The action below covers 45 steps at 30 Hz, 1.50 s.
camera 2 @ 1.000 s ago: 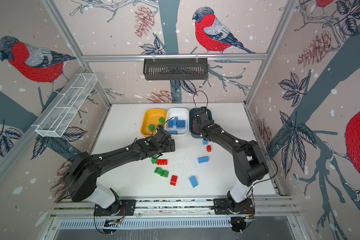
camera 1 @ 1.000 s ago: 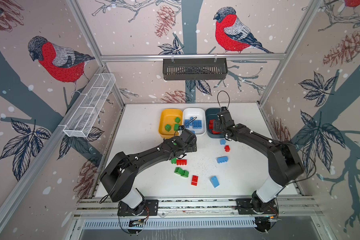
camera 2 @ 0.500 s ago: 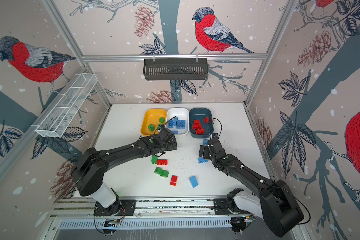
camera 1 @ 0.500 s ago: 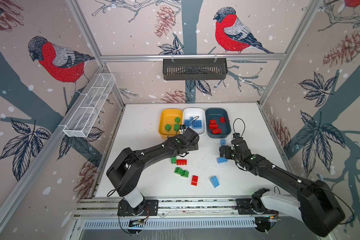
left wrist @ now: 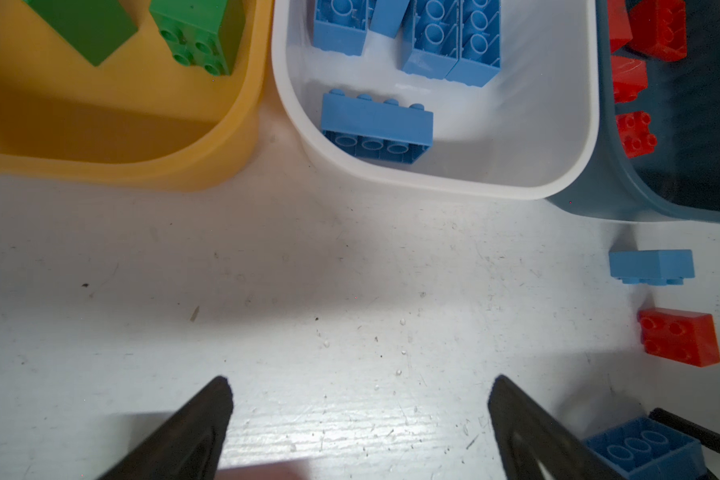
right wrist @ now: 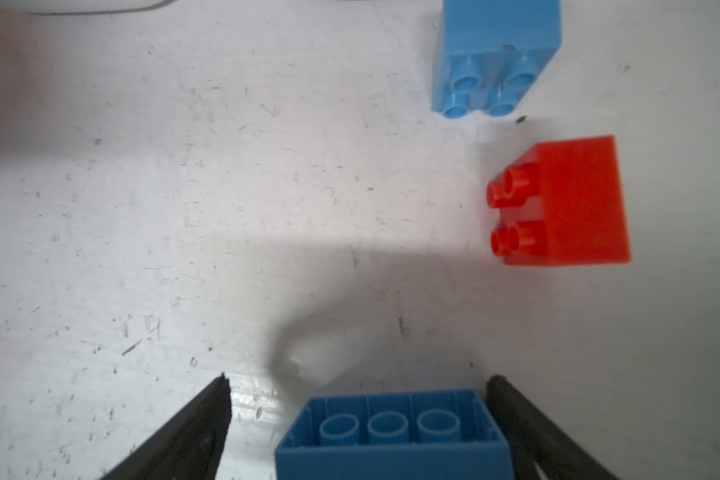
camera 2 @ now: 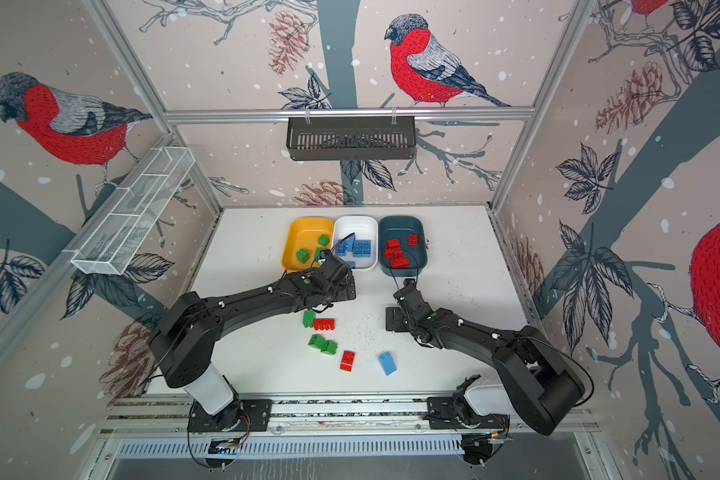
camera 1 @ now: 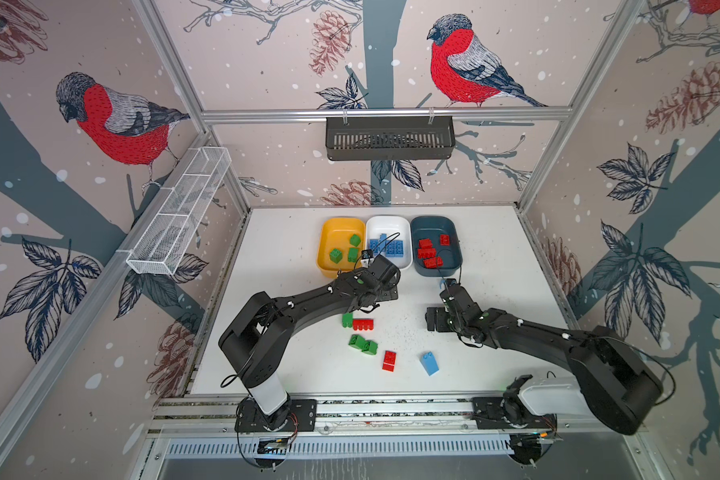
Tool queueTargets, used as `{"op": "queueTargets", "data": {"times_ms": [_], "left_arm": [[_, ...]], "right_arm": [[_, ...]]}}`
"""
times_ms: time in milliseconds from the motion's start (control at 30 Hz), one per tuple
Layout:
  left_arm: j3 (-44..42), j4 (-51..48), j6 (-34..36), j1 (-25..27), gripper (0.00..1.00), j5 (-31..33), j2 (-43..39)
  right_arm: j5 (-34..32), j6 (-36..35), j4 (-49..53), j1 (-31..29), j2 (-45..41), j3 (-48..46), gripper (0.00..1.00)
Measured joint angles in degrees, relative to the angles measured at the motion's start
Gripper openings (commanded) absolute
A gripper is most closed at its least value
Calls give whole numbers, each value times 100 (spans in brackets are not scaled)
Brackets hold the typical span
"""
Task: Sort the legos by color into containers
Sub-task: 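Grasp a light blue brick near the teal tub with the right gripper, then carry the light blue brick into the white tub and release while left lowers to pile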
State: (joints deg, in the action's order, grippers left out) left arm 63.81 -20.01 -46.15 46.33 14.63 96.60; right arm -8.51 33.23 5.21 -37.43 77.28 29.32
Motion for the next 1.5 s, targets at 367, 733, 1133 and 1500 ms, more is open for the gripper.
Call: {"op": "queueTargets", "data": {"times_ms": [367,733,1133,1500], "left_arm": [[-26,-15,-48,0,97,35,-9],[-98,-33,-98,0,97,63,-96],[-417,136,-142,-35,97,348,-909],[-1276,317,-490,-459,97,638,-1908]], "right_arm": [[-533,105,210,-219,192,98,73],[-697,122,387,-299,201,166,57],[-291,-369,-146,-525,-376,1012,55],[-225,-831,-568,-345,2063,3552,58]]}}
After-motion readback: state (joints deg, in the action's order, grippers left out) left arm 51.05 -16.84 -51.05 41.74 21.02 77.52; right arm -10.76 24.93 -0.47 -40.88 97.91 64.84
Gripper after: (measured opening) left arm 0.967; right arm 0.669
